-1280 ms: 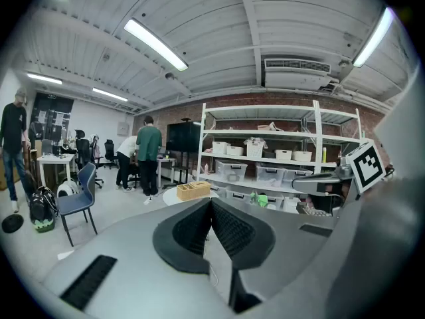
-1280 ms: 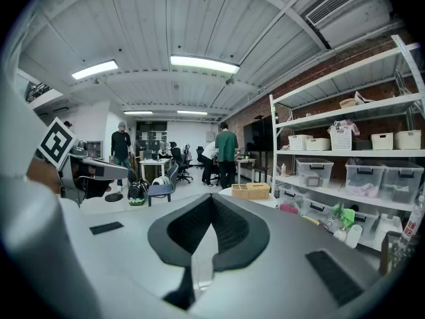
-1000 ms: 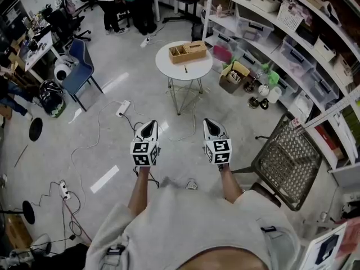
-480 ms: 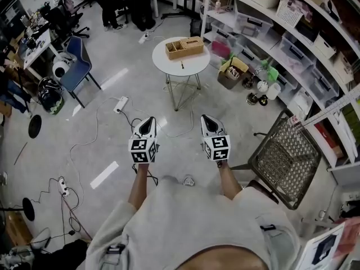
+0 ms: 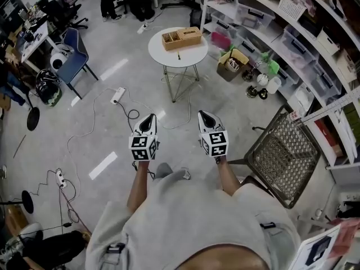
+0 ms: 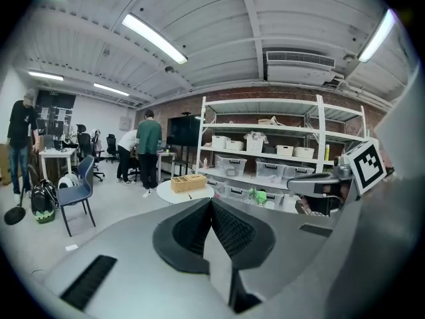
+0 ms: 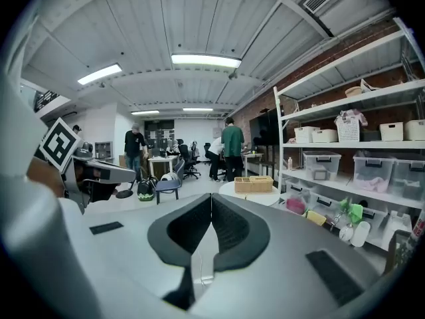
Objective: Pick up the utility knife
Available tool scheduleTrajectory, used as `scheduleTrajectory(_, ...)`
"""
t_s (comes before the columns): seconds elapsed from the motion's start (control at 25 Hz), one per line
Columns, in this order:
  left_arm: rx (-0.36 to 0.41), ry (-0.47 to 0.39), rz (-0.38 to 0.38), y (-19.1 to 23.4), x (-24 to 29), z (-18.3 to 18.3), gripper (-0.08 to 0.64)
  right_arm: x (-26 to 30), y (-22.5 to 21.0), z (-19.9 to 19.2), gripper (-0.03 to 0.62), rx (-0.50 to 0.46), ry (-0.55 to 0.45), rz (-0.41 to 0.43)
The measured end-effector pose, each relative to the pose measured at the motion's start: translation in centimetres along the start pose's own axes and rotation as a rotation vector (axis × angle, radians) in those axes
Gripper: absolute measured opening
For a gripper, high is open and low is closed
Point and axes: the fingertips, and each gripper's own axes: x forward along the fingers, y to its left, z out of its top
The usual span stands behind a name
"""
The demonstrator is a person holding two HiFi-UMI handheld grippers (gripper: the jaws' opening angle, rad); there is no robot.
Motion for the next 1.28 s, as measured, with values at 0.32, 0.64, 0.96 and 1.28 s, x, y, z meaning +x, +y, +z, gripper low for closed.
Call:
scheduleTrajectory(0.32,-0.013,0.013,-0.001,0.8,2.6,-0.1,0.02,2.3,-1.2,-0.5,0.031,0.001,0.025,0.002)
scheduleTrajectory(0.64,-0.018,0.007,-0.027,4.1,9.0,1.8,0.02,8.3,-4.0,1.0,0.031,-0.01,0.035,-0.026)
scheduleTrajectory(0.96,-0.018,-0.004,-0.064,9.4,16.2,5.6,0.02,16.5,-5.8,4.5,0.031,-0.027,0.037,-0.056)
scheduleTrajectory(1.28,-0.018,-0.006,-0.093,14.8,22.1,8.6,0.02,23.9,-6.7,6.7,0.032,-0.028,0.05,-0.079)
